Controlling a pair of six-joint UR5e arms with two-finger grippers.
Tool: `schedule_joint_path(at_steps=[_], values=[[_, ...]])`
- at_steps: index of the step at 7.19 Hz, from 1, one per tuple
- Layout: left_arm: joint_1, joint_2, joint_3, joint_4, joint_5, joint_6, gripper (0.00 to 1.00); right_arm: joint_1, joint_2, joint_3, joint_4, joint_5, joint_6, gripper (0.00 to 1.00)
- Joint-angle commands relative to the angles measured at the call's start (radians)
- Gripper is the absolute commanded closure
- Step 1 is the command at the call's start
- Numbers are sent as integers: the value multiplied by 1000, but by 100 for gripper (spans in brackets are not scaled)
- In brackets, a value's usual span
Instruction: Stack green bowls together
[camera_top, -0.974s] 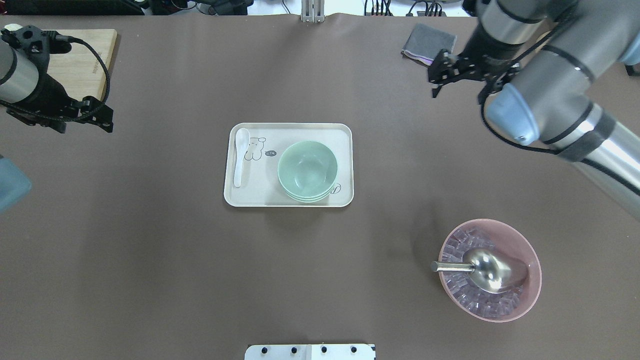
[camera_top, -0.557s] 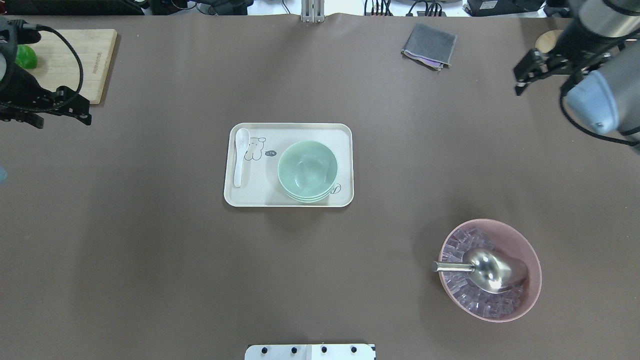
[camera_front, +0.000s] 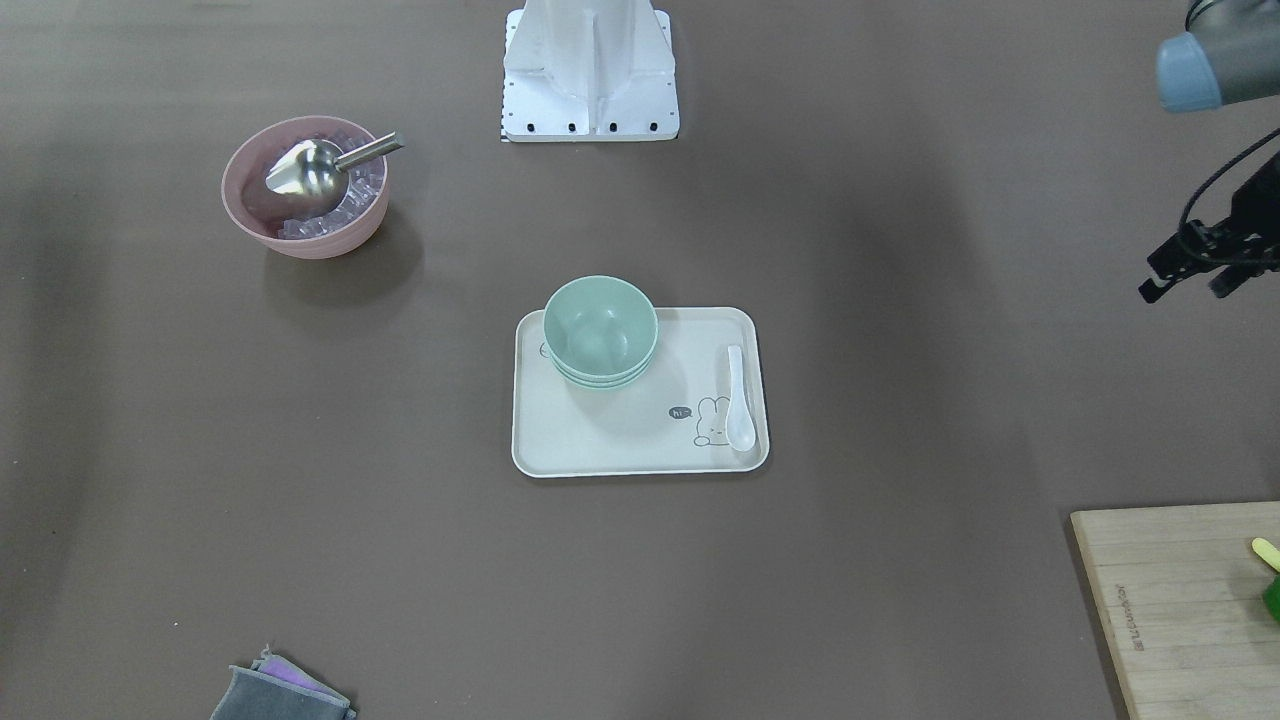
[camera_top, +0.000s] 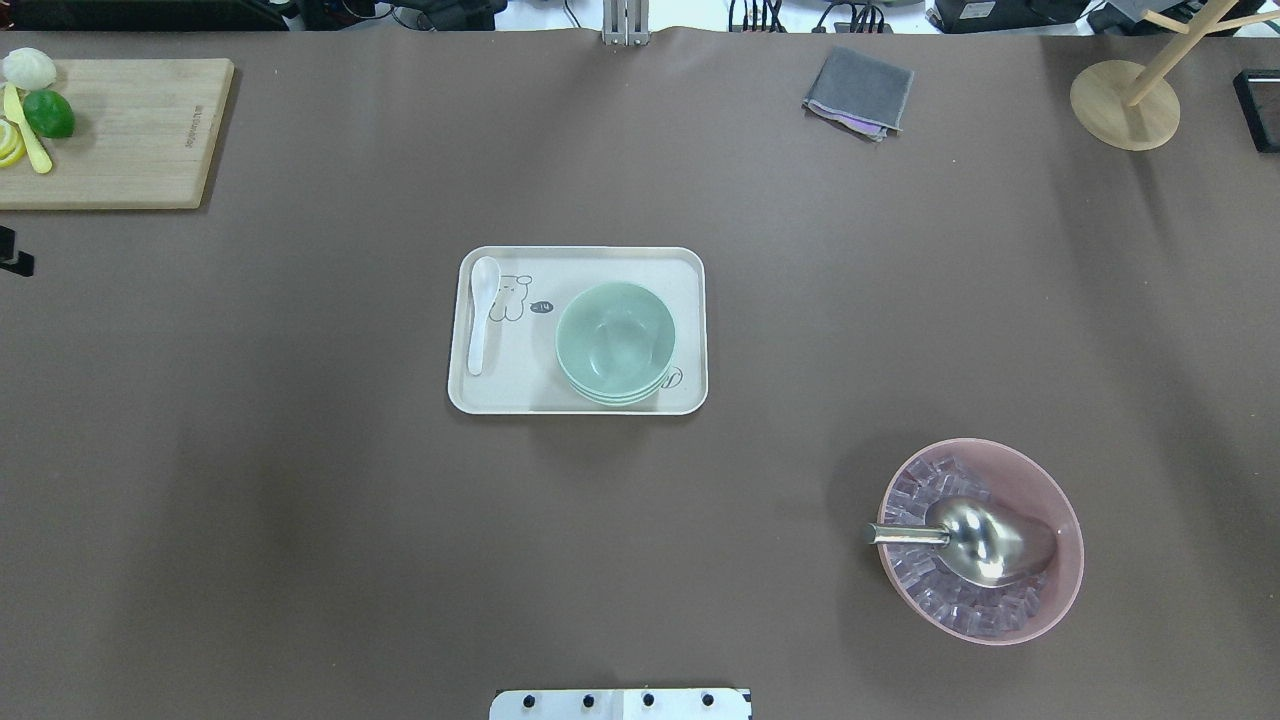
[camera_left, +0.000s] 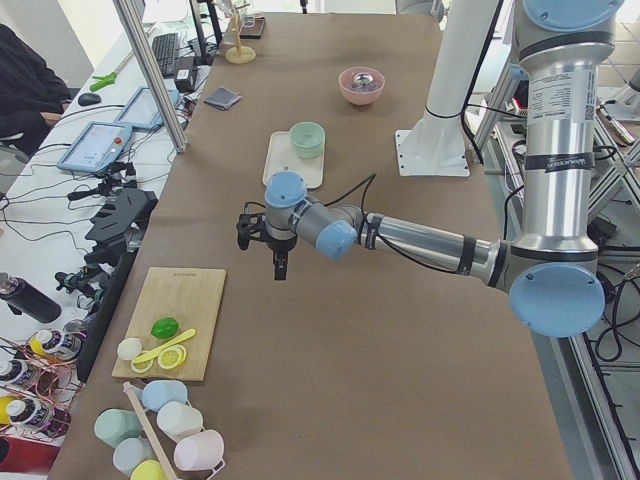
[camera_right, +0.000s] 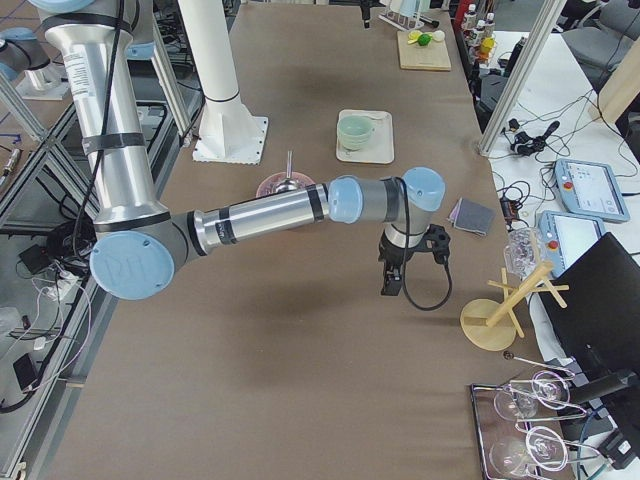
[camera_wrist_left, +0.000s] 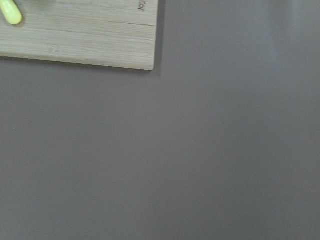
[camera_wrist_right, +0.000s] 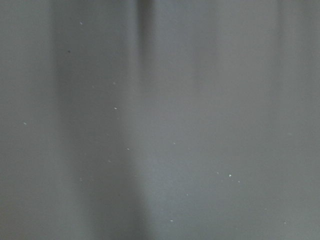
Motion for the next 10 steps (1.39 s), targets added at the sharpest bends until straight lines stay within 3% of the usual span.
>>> schedule_joint_path(at_steps=[1, 2, 4, 10], values=[[-167, 42, 52, 76, -38, 300, 2, 26, -102, -2, 103, 11, -10, 0], [-259, 40, 53, 213, -38, 483, 2, 26, -105, 5, 109, 12, -2, 0], [-300, -42, 18, 466, -29, 545, 2, 26, -104, 19, 109, 14, 7, 0], [-292, -24, 24, 369, -32, 542, 2, 26, -136, 33, 108, 14, 6, 0]])
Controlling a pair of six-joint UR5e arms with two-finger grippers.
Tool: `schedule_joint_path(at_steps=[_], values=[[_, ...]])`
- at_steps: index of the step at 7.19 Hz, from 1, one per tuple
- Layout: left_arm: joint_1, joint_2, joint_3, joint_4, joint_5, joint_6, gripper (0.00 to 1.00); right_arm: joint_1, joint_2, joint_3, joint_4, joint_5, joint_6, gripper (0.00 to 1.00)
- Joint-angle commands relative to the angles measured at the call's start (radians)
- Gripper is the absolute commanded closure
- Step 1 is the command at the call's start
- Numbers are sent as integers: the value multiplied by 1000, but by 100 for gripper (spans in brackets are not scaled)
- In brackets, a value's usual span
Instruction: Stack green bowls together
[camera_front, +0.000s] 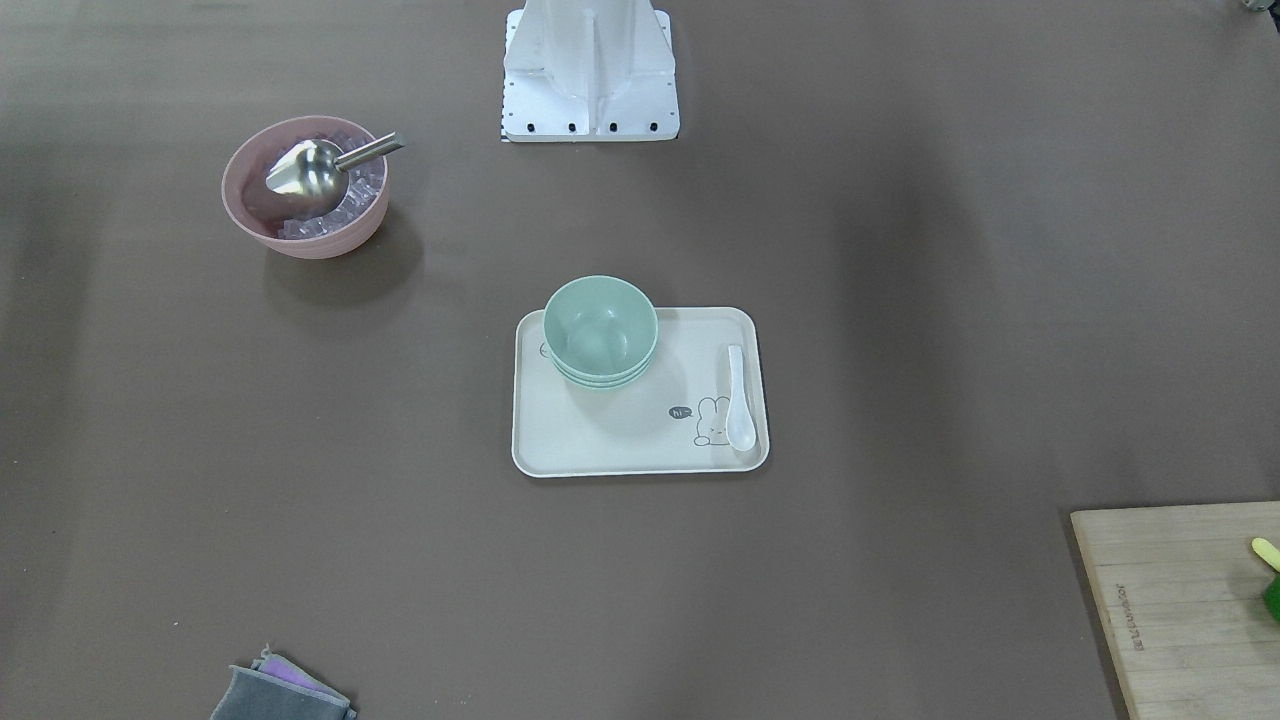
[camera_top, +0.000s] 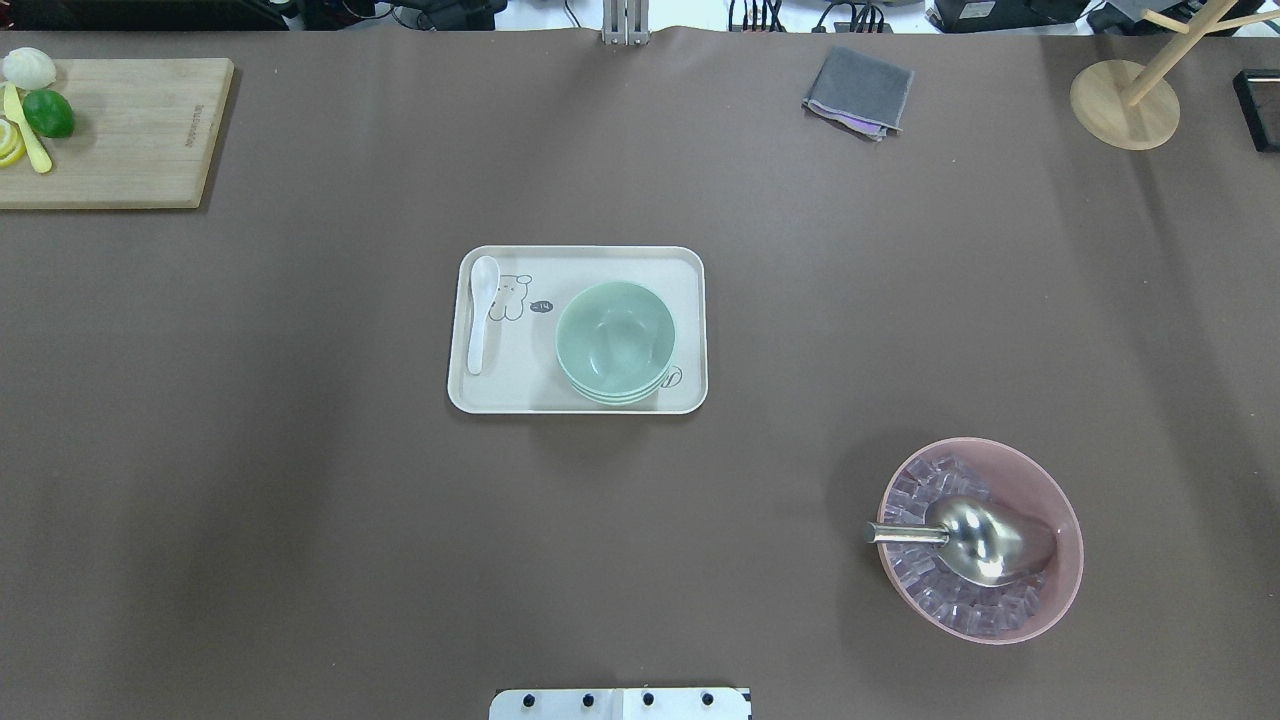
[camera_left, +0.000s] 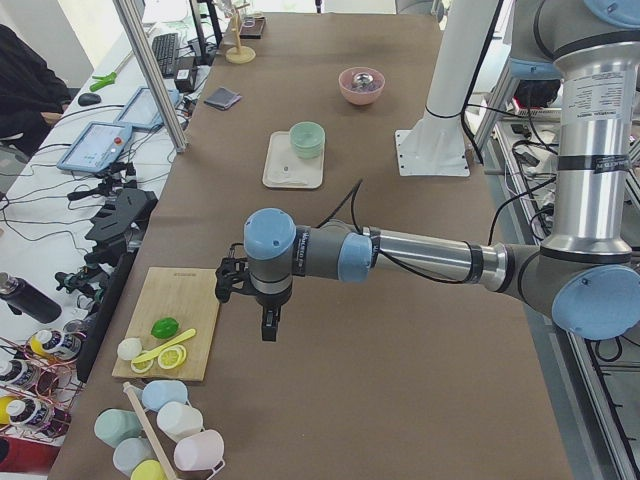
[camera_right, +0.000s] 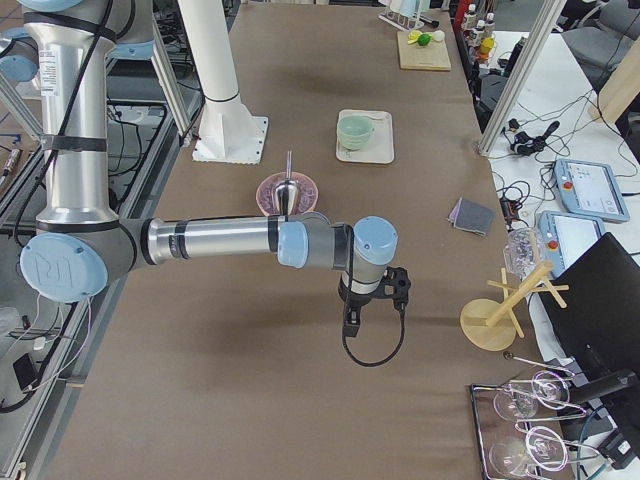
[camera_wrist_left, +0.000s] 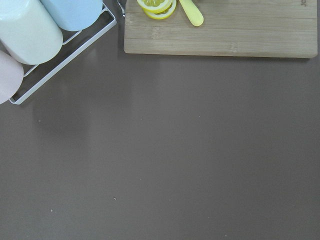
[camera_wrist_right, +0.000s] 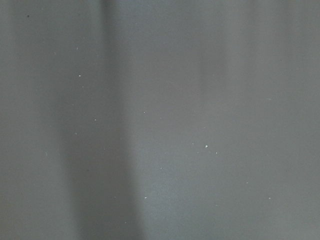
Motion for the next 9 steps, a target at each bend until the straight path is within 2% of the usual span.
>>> schedule_joint_path(at_steps=[1, 9], values=[[0, 7, 7, -17, -1, -3, 2, -1, -1, 2, 0, 1, 0, 0], [0, 7, 8, -15, -1, -3, 2, 1, -1, 22, -3, 4, 1, 0]])
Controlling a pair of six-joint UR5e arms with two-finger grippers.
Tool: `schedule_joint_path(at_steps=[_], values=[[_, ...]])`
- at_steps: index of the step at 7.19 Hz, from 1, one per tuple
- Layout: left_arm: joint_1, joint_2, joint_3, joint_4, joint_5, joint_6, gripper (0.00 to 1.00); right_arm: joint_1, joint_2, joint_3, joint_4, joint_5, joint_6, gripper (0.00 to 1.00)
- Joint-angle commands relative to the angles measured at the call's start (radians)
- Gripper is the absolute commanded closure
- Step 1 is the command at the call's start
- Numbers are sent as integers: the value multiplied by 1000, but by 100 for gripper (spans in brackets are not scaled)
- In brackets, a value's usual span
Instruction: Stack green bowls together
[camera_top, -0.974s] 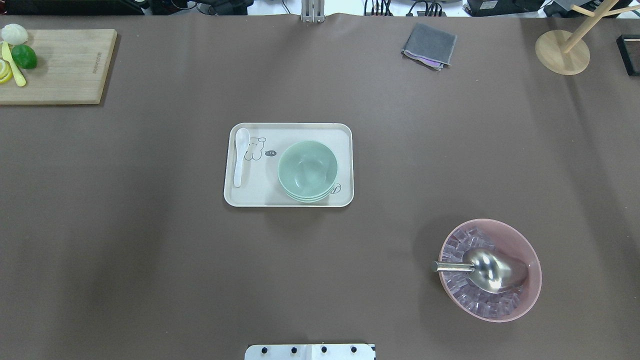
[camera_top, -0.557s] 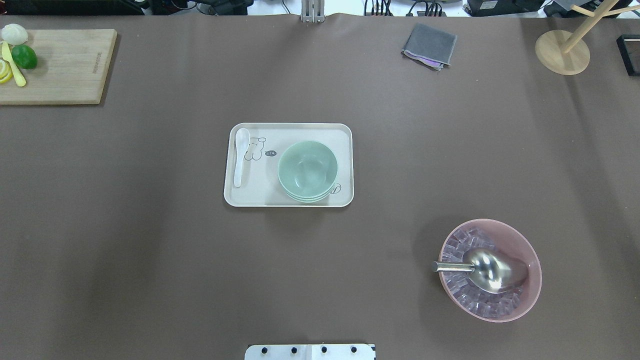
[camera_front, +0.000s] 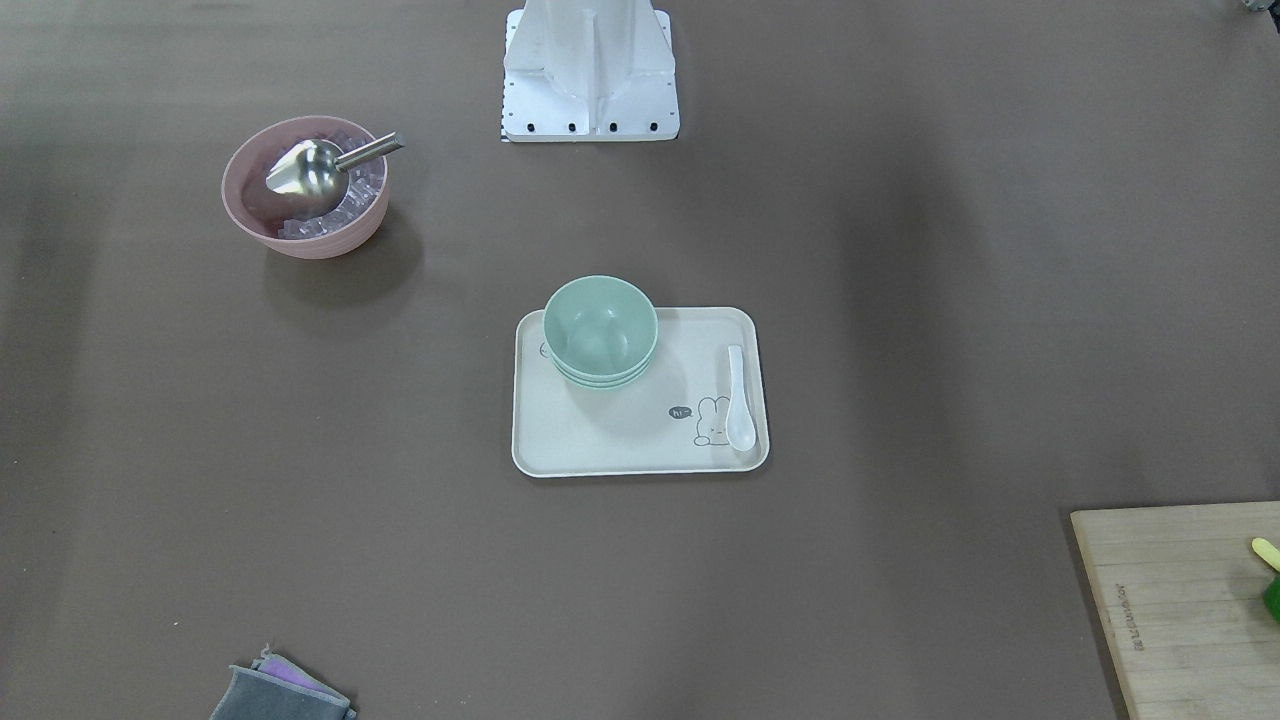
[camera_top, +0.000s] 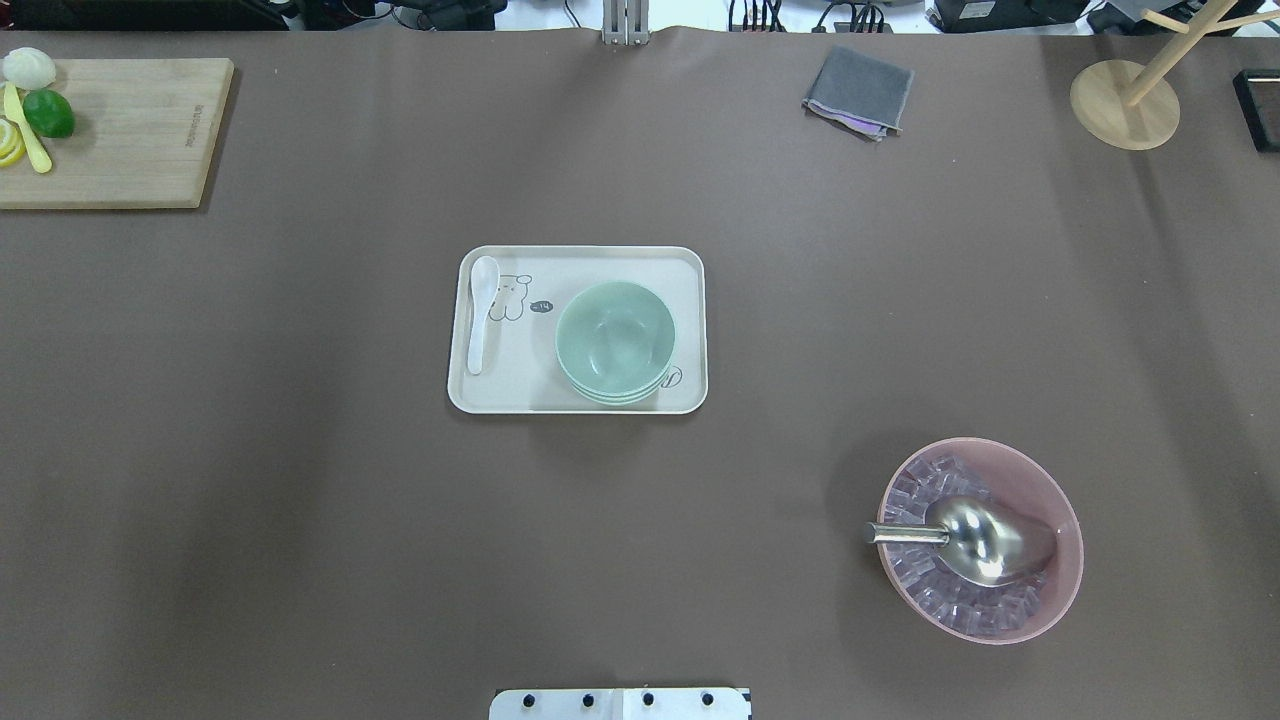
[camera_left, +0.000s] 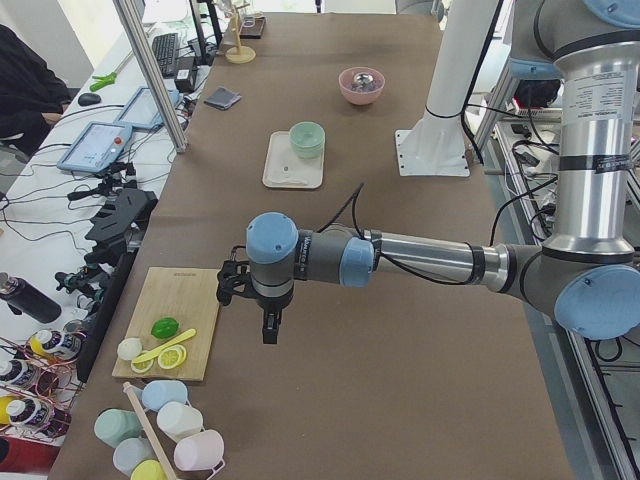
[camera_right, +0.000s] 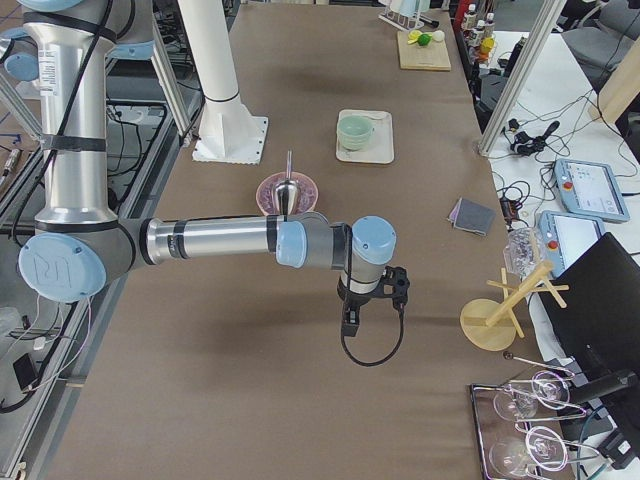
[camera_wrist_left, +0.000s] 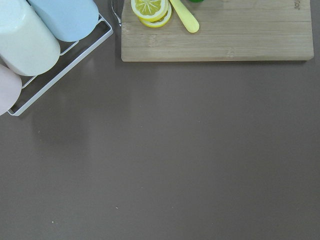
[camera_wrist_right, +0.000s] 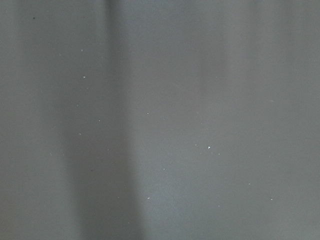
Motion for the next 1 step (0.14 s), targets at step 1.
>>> schedule_joint_path(at_steps=[1], values=[[0, 0, 2, -2, 1, 0, 2, 2, -4, 17, -2, 1, 2, 0]])
